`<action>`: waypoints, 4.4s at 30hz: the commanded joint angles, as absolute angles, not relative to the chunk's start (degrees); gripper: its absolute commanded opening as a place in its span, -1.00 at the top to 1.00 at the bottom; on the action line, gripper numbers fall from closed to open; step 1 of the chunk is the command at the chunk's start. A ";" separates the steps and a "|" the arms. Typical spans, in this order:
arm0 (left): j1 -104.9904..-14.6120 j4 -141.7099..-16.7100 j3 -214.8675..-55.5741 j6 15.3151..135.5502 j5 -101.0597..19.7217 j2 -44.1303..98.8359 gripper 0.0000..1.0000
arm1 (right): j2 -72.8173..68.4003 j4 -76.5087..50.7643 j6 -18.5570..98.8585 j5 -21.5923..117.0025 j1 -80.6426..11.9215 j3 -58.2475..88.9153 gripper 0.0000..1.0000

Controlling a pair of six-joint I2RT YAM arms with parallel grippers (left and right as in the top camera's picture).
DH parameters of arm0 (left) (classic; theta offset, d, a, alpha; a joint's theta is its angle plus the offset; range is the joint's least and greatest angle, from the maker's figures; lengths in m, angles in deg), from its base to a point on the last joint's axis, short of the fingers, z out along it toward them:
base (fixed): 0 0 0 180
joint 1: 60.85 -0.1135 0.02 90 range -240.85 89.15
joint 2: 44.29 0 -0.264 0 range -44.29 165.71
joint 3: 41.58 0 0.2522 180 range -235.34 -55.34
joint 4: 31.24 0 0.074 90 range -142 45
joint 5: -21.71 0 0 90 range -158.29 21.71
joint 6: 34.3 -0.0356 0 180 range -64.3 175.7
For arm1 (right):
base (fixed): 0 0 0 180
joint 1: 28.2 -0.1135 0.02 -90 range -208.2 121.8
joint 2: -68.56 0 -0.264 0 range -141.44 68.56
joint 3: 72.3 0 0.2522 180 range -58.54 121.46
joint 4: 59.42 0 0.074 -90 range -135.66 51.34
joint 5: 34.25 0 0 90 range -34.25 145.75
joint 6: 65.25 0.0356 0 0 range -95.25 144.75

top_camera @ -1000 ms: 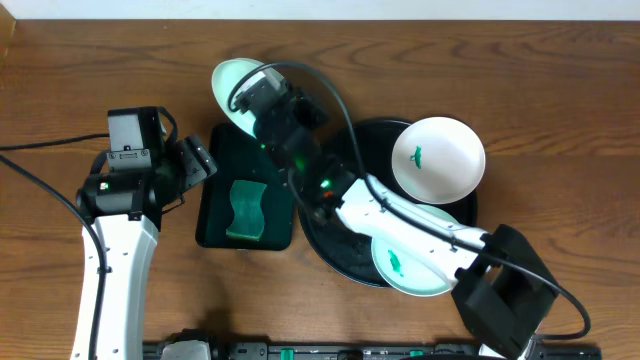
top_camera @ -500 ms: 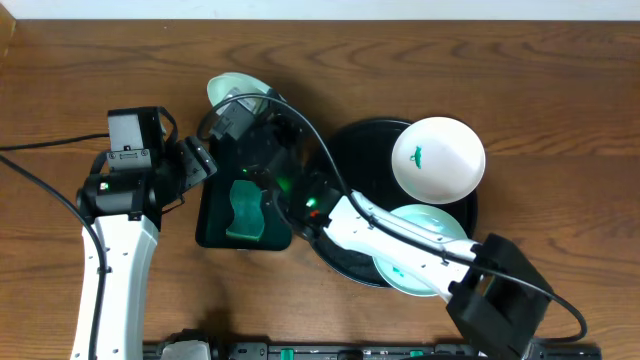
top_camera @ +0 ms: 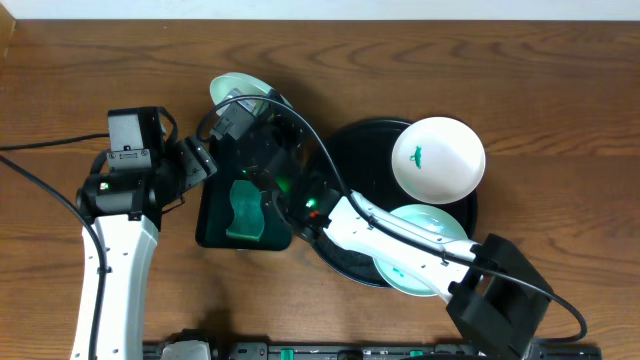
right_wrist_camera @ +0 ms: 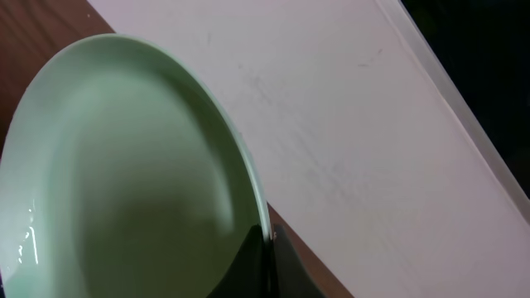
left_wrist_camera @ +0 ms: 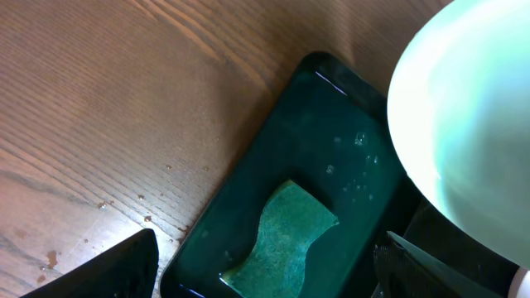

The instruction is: Clean dirty plates on tray and stack at the side

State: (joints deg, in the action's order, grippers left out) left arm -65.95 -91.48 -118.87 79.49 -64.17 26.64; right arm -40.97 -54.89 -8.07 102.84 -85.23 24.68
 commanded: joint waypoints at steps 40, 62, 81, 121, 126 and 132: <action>-66.19 -91.68 -119.70 79.38 -64.49 26.55 -0.67 | -40.95 -52.27 -8.35 103.89 -85.63 25.88 0.98; -66.19 -91.68 -119.70 79.38 -64.49 26.55 -0.67 | -40.95 -52.01 -8.35 103.67 -85.63 25.88 0.98; -66.19 -91.68 -119.70 79.38 -64.49 26.55 -0.68 | -40.95 -41.91 -8.31 103.67 -85.63 25.88 0.97; -66.19 -91.68 -119.70 79.38 -64.49 26.55 -0.67 | -40.95 -39.35 2.05 103.54 -84.58 25.88 0.98; -66.19 -91.68 -119.70 79.38 -64.49 26.55 -0.68 | -40.95 -39.18 3.13 103.54 -84.31 25.88 0.97; -66.19 -91.68 -119.70 79.38 -64.49 26.55 -0.67 | -40.93 -38.59 14.80 103.47 -84.31 25.88 0.98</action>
